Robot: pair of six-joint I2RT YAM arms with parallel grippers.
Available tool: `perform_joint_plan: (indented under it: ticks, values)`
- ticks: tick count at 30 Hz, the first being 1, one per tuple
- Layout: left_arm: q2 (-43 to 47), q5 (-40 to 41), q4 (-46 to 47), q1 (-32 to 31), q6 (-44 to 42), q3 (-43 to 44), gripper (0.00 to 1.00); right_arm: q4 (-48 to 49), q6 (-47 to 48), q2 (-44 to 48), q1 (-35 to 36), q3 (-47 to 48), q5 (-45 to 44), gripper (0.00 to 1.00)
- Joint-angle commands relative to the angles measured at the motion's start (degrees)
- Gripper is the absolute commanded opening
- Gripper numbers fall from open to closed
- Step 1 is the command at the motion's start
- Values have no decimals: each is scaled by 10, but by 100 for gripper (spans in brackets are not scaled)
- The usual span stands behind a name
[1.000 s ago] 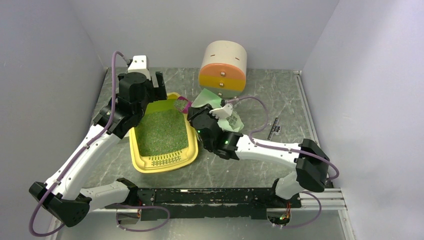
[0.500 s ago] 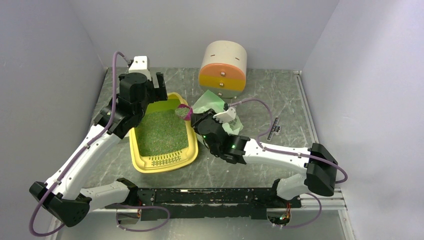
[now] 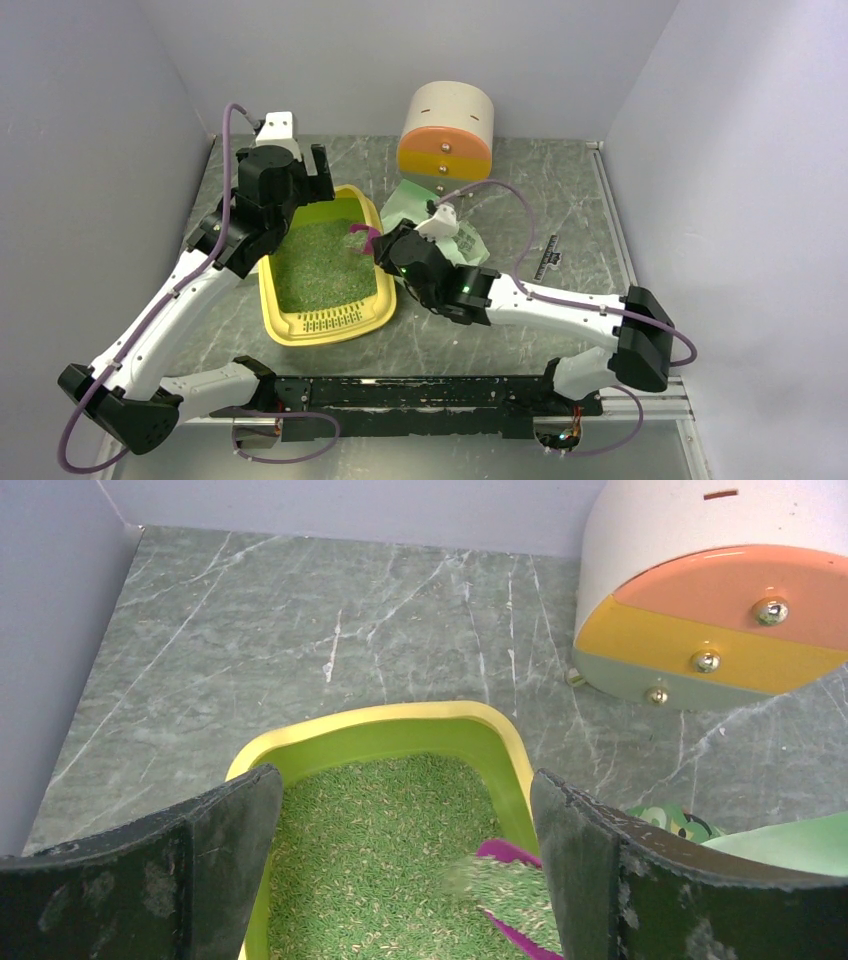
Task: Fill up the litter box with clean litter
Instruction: Pour the cat litter into the litter box.
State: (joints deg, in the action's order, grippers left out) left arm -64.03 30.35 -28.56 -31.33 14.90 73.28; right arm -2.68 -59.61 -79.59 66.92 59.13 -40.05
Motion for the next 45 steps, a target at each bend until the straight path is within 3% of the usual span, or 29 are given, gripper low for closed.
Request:
perform_joint_plan:
  ticks: [1,11,17,25,34,37,45]
  values:
    - [20,16,11,-4,11,-4,98,13,54,-39,5,50,29,0]
    - [35,46,2,-4,15,-3,98,105,50,-152,0,109,25,0]
    - [44,59,5,-4,14,-6,98,128,78,-206,-16,159,107,0]
    - [40,53,10,-4,14,-6,98,67,97,-191,-28,152,154,0]
    - [40,48,14,-4,14,-13,98,-15,148,-202,-28,167,282,0]
    - [42,45,14,-3,15,-15,98,-89,149,-229,-28,208,261,0]
    - [43,52,16,-4,6,-18,98,-182,153,-216,-32,205,166,0]
